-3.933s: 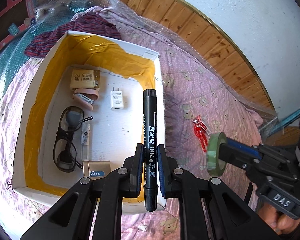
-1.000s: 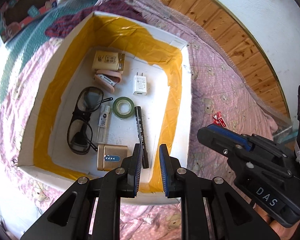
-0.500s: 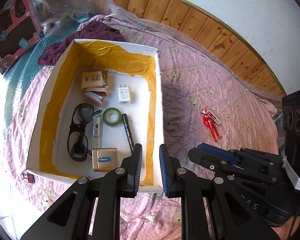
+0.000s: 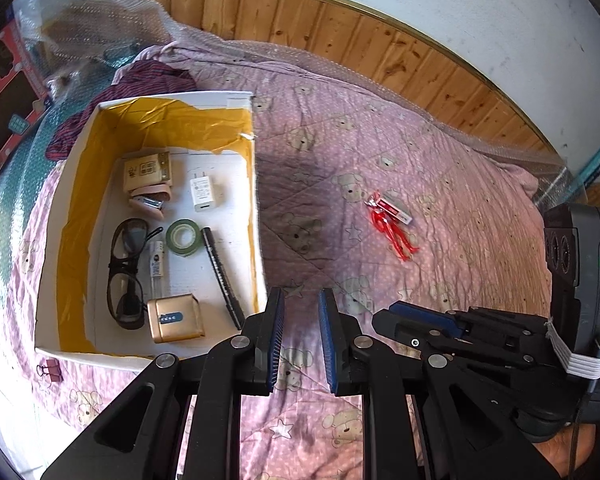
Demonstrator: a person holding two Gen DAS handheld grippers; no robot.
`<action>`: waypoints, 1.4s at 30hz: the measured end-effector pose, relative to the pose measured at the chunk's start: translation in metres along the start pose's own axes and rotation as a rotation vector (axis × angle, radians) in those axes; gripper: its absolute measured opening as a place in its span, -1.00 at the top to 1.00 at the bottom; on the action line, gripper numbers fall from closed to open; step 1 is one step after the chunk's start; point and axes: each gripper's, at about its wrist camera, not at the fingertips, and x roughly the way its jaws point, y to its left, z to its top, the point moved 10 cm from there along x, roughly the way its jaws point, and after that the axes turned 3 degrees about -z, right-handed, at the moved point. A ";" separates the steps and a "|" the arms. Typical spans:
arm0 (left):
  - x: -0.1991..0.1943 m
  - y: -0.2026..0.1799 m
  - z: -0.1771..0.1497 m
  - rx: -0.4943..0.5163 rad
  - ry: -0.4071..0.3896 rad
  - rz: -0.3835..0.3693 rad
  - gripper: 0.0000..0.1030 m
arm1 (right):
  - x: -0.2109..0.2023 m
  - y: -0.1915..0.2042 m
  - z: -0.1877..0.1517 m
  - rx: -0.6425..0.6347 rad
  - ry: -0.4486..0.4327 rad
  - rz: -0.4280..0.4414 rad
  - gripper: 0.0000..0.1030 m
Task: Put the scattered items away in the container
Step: 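Withdraw both tools and move them toward the red figure and staples box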
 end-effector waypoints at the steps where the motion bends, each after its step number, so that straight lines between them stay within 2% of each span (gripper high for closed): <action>1: 0.001 -0.004 -0.001 0.009 0.003 -0.003 0.63 | -0.001 -0.004 -0.002 0.011 -0.002 0.000 0.63; 11: 0.013 -0.035 -0.009 0.087 0.043 -0.031 0.63 | -0.011 -0.040 -0.016 0.126 -0.022 0.005 0.63; 25: 0.040 -0.071 -0.005 0.166 0.107 -0.072 0.63 | -0.009 -0.077 -0.011 0.221 -0.035 -0.005 0.63; 42: 0.094 -0.105 0.019 0.187 0.171 -0.106 0.63 | 0.003 -0.126 0.031 0.230 -0.023 -0.068 0.63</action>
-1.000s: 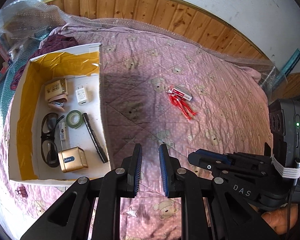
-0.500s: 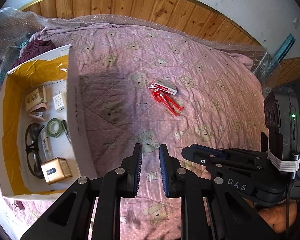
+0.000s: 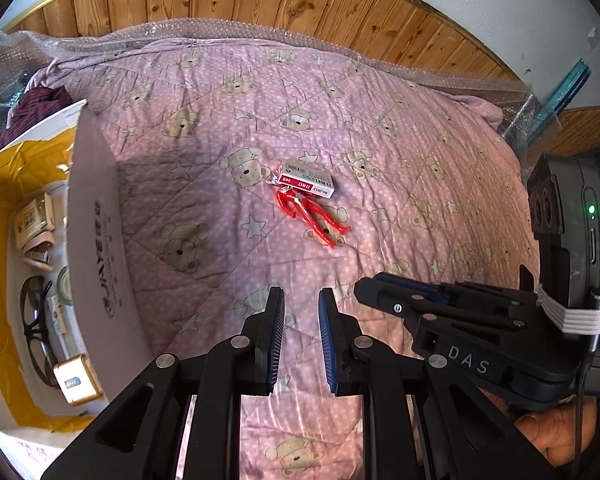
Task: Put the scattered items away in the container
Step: 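Withdraw both tools and move them toward the red figure and staples box, then grasp the red toy figure with the left tool while the right tool grasps the staples box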
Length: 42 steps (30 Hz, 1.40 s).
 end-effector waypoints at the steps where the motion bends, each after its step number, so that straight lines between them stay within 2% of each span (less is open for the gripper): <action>1: 0.003 0.000 0.003 -0.002 0.003 0.000 0.63 | 0.002 -0.001 0.004 -0.002 0.003 -0.002 0.63; 20: 0.068 0.014 0.029 -0.068 0.121 -0.027 0.63 | 0.039 -0.036 0.061 -0.020 0.062 -0.075 0.62; 25: 0.082 0.019 0.035 -0.083 0.144 -0.031 0.63 | 0.048 -0.039 0.074 -0.073 0.074 -0.107 0.58; 32: 0.097 0.025 0.039 -0.109 0.171 -0.036 0.63 | 0.061 -0.038 0.092 -0.162 0.082 -0.146 0.39; 42: 0.109 0.050 0.047 -0.190 0.185 -0.036 0.63 | 0.102 -0.025 0.099 -0.260 0.155 -0.129 0.38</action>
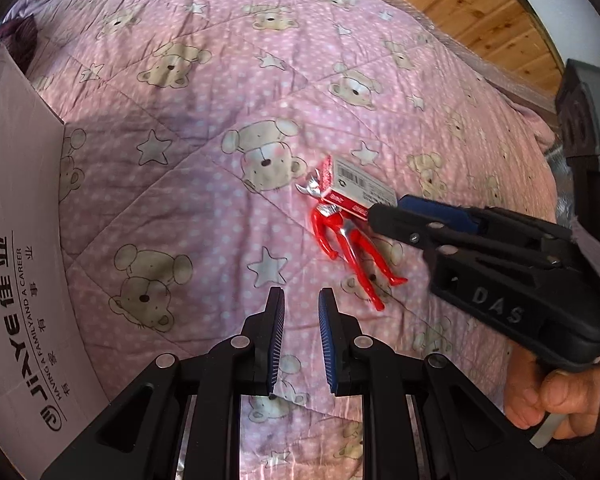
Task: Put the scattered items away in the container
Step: 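Grasp the red toy figure with the left tool while the right tool grasps the staples box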
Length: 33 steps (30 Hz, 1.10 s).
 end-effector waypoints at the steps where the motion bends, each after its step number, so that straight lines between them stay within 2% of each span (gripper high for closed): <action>1: 0.000 0.001 0.002 -0.004 -0.001 -0.003 0.63 | 0.004 0.001 0.002 -0.007 0.000 -0.007 0.36; 4: 0.002 0.001 0.007 -0.013 -0.004 -0.010 0.63 | 0.007 -0.002 0.011 -0.003 -0.025 -0.020 0.34; 5: 0.002 0.001 0.008 -0.016 -0.004 -0.013 0.63 | 0.008 -0.007 0.013 0.019 -0.024 -0.018 0.41; 9: 0.007 -0.002 0.012 -0.026 0.002 -0.027 0.63 | 0.008 -0.025 0.017 0.137 -0.036 0.055 0.43; 12: 0.012 -0.009 0.014 -0.032 0.011 -0.057 0.63 | 0.006 -0.035 0.017 0.173 -0.048 0.061 0.43; 13: 0.015 -0.011 0.016 -0.038 0.017 -0.067 0.63 | 0.005 -0.039 0.017 0.190 -0.054 0.058 0.40; 15: 0.020 -0.013 0.017 -0.052 0.029 -0.078 0.63 | 0.000 -0.049 0.019 0.223 -0.082 0.034 0.19; 17: 0.024 -0.014 0.020 -0.057 0.034 -0.080 0.63 | -0.005 -0.054 0.022 0.246 -0.103 0.019 0.14; 19: 0.025 -0.014 0.022 -0.056 0.035 -0.080 0.63 | -0.006 -0.052 0.024 0.220 -0.102 0.023 0.10; 22: 0.026 -0.013 0.026 -0.061 0.030 -0.076 0.63 | 0.001 -0.036 0.020 0.108 -0.065 0.045 0.10; 25: 0.027 -0.009 0.027 -0.071 0.028 -0.066 0.63 | 0.012 -0.028 0.014 -0.003 -0.046 -0.002 0.06; 28: 0.030 -0.008 0.026 -0.078 0.035 -0.059 0.63 | 0.020 -0.029 0.014 -0.005 -0.029 0.023 0.12; 29: 0.032 -0.009 0.025 -0.079 0.039 -0.059 0.63 | 0.019 -0.032 0.014 0.005 -0.035 0.028 0.23; 30: 0.033 -0.010 0.025 -0.077 0.041 -0.062 0.63 | 0.015 -0.038 0.016 0.031 -0.046 0.025 0.53; 32: 0.034 -0.015 0.026 -0.070 0.042 -0.066 0.63 | 0.005 -0.055 0.018 0.103 -0.060 0.009 0.89; 33: 0.036 -0.018 0.026 -0.067 0.044 -0.069 0.63 | 0.000 -0.068 0.018 0.152 -0.070 0.003 0.89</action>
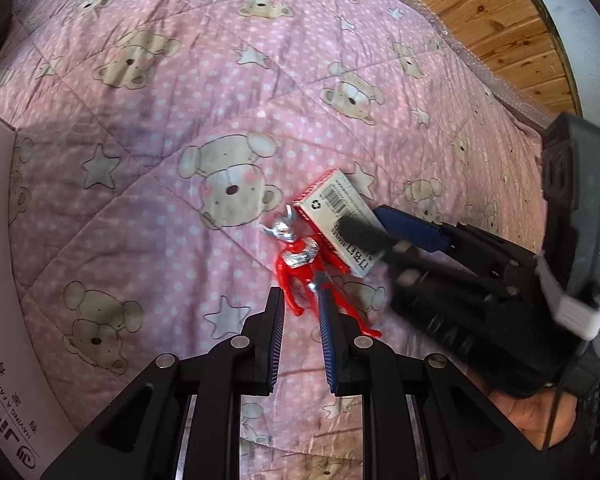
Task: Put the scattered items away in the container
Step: 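Grasp the red toy figure with the left tool while the right tool grasps the staples box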
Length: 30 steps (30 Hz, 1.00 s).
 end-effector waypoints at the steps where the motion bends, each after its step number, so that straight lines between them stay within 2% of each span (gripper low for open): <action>1: 0.002 -0.002 0.000 0.002 0.003 -0.002 0.61 | -0.003 -0.011 -0.001 0.035 -0.003 -0.003 0.89; 4: 0.011 -0.009 0.001 0.007 0.019 -0.001 0.57 | -0.002 -0.033 -0.013 0.081 0.023 0.006 0.85; 7: 0.022 -0.017 0.001 0.029 0.031 0.016 0.53 | -0.008 -0.029 -0.021 0.085 0.007 0.071 0.77; 9: 0.030 -0.016 0.002 0.037 0.031 0.058 0.52 | -0.012 -0.019 -0.021 0.058 -0.008 0.100 0.35; 10: 0.033 -0.015 0.003 0.027 0.030 0.055 0.47 | -0.013 -0.009 -0.020 0.032 -0.016 0.112 0.31; 14: 0.031 -0.008 0.006 -0.016 0.001 0.055 0.47 | -0.008 0.011 -0.009 -0.073 -0.028 0.082 0.30; 18: 0.019 0.015 0.006 -0.057 -0.007 0.123 0.48 | 0.002 0.031 -0.009 -0.222 -0.007 0.044 0.21; 21: 0.012 0.033 0.005 -0.105 -0.007 0.105 0.48 | 0.015 0.047 -0.014 -0.333 0.013 0.011 0.14; 24: 0.013 0.038 0.004 -0.126 -0.002 0.077 0.48 | 0.029 0.052 -0.017 -0.414 -0.002 -0.075 0.09; 26: 0.016 0.037 0.006 -0.136 0.001 0.060 0.49 | 0.029 0.051 -0.016 -0.405 -0.014 -0.099 0.19; 28: 0.017 0.036 0.008 -0.135 -0.004 0.052 0.47 | 0.026 0.044 -0.016 -0.349 -0.015 -0.082 0.22; 30: 0.018 0.034 0.011 -0.135 -0.012 0.033 0.35 | 0.023 0.036 -0.019 -0.296 -0.015 -0.067 0.23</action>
